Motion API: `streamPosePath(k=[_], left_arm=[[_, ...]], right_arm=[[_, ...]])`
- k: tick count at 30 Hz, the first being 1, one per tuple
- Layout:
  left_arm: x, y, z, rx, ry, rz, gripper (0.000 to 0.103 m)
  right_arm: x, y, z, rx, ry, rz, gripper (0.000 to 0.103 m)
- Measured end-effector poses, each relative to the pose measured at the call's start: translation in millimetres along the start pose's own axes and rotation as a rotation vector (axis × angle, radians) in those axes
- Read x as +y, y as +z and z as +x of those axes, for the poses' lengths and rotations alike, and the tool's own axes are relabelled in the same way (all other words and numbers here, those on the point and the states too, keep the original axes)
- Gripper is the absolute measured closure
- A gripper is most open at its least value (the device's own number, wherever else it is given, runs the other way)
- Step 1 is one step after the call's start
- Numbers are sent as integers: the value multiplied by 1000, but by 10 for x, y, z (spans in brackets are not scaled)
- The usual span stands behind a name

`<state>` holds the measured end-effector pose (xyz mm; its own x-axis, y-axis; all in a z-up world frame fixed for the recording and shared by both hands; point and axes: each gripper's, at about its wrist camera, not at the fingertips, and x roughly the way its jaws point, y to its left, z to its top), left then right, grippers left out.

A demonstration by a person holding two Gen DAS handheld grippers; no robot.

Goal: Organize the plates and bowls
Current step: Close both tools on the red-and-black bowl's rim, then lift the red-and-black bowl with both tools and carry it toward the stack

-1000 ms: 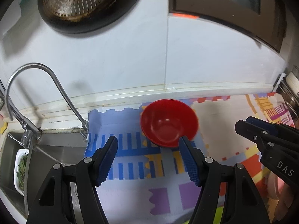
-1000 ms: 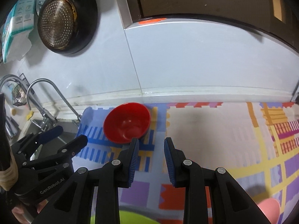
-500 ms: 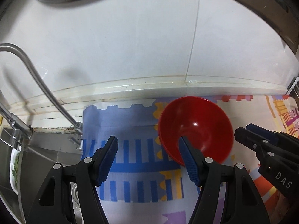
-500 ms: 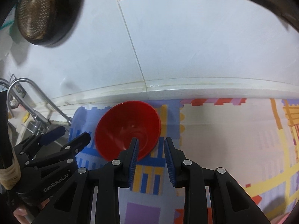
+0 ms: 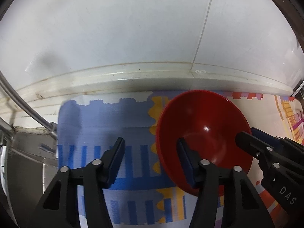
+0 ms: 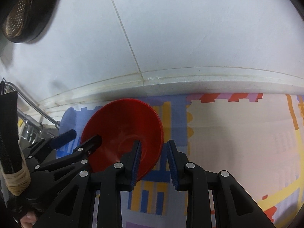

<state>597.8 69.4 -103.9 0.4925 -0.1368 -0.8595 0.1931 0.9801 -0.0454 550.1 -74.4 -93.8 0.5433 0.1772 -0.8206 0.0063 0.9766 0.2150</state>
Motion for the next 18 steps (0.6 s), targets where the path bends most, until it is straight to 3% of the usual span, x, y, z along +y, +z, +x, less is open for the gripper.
streamPosePath(k=[9, 18], left_arm=[[-61, -3, 100, 41, -43, -4, 89], [-108, -29, 24, 32, -31, -11, 89]], right_arm=[[-51, -7, 72, 7, -9, 3, 91], [-98, -4, 60, 11, 3, 51, 92]])
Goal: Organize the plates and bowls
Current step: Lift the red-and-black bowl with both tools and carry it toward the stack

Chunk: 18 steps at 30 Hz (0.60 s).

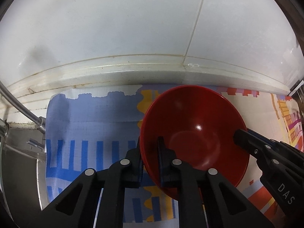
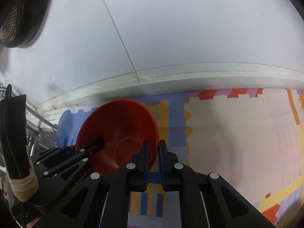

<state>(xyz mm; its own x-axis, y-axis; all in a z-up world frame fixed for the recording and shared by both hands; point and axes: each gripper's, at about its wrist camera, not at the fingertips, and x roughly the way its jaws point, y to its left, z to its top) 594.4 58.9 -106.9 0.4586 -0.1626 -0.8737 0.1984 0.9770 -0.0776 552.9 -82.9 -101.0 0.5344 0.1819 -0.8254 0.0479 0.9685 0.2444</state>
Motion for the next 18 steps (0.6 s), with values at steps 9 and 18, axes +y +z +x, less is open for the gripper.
streamPosePath(k=[9, 18], left_arm=[[-47, -147, -373, -49, -34, -10, 89], [-281, -303, -837, -97, -70, 23, 89]], right_arm=[[16, -67, -268, -28, -7, 3, 92], [-29, -213, -784, -80, -23, -4, 92]])
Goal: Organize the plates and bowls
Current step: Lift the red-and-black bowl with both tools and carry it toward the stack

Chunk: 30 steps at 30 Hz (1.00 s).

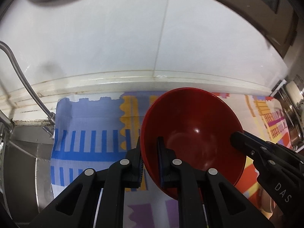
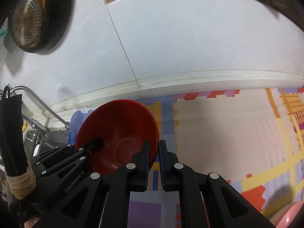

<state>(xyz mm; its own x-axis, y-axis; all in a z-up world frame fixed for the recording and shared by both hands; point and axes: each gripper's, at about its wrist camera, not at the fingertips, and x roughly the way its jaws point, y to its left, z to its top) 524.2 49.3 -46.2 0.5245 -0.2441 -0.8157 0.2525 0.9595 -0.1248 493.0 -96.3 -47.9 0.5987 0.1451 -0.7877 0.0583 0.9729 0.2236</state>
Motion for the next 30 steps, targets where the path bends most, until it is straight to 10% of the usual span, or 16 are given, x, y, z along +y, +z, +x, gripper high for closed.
streamPosePath(k=[30], left_arm=[[-1431, -642, -1023, -94, -103, 114, 88]], right_arm=[[-842, -723, -1674, -143, -58, 71, 92]])
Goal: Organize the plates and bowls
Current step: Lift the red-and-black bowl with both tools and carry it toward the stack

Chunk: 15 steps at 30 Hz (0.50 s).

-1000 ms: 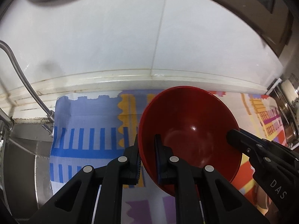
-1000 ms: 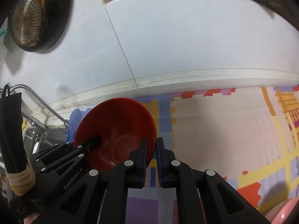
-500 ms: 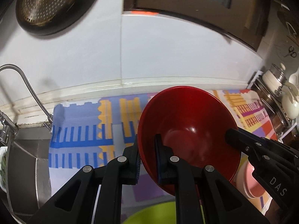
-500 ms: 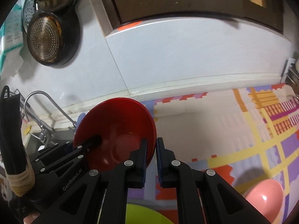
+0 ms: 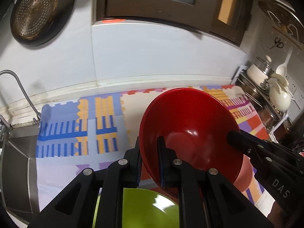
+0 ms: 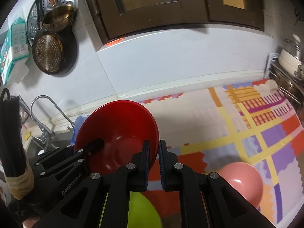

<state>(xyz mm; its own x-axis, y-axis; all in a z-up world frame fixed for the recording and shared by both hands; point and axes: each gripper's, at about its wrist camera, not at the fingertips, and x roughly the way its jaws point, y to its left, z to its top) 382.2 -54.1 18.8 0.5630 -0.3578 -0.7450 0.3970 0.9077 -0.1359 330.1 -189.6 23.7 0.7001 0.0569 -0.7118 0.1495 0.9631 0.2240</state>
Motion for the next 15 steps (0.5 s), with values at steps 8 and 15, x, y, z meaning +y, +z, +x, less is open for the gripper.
streamPosePath(k=[8, 15], left_arm=[[-434, -119, -99, 0, -22, 19, 88], [-780, -231, -129, 10, -31, 41, 88]], right_arm=[[-354, -129, -347, -21, -25, 3, 92], [-631, -232, -549, -24, -35, 15, 92]])
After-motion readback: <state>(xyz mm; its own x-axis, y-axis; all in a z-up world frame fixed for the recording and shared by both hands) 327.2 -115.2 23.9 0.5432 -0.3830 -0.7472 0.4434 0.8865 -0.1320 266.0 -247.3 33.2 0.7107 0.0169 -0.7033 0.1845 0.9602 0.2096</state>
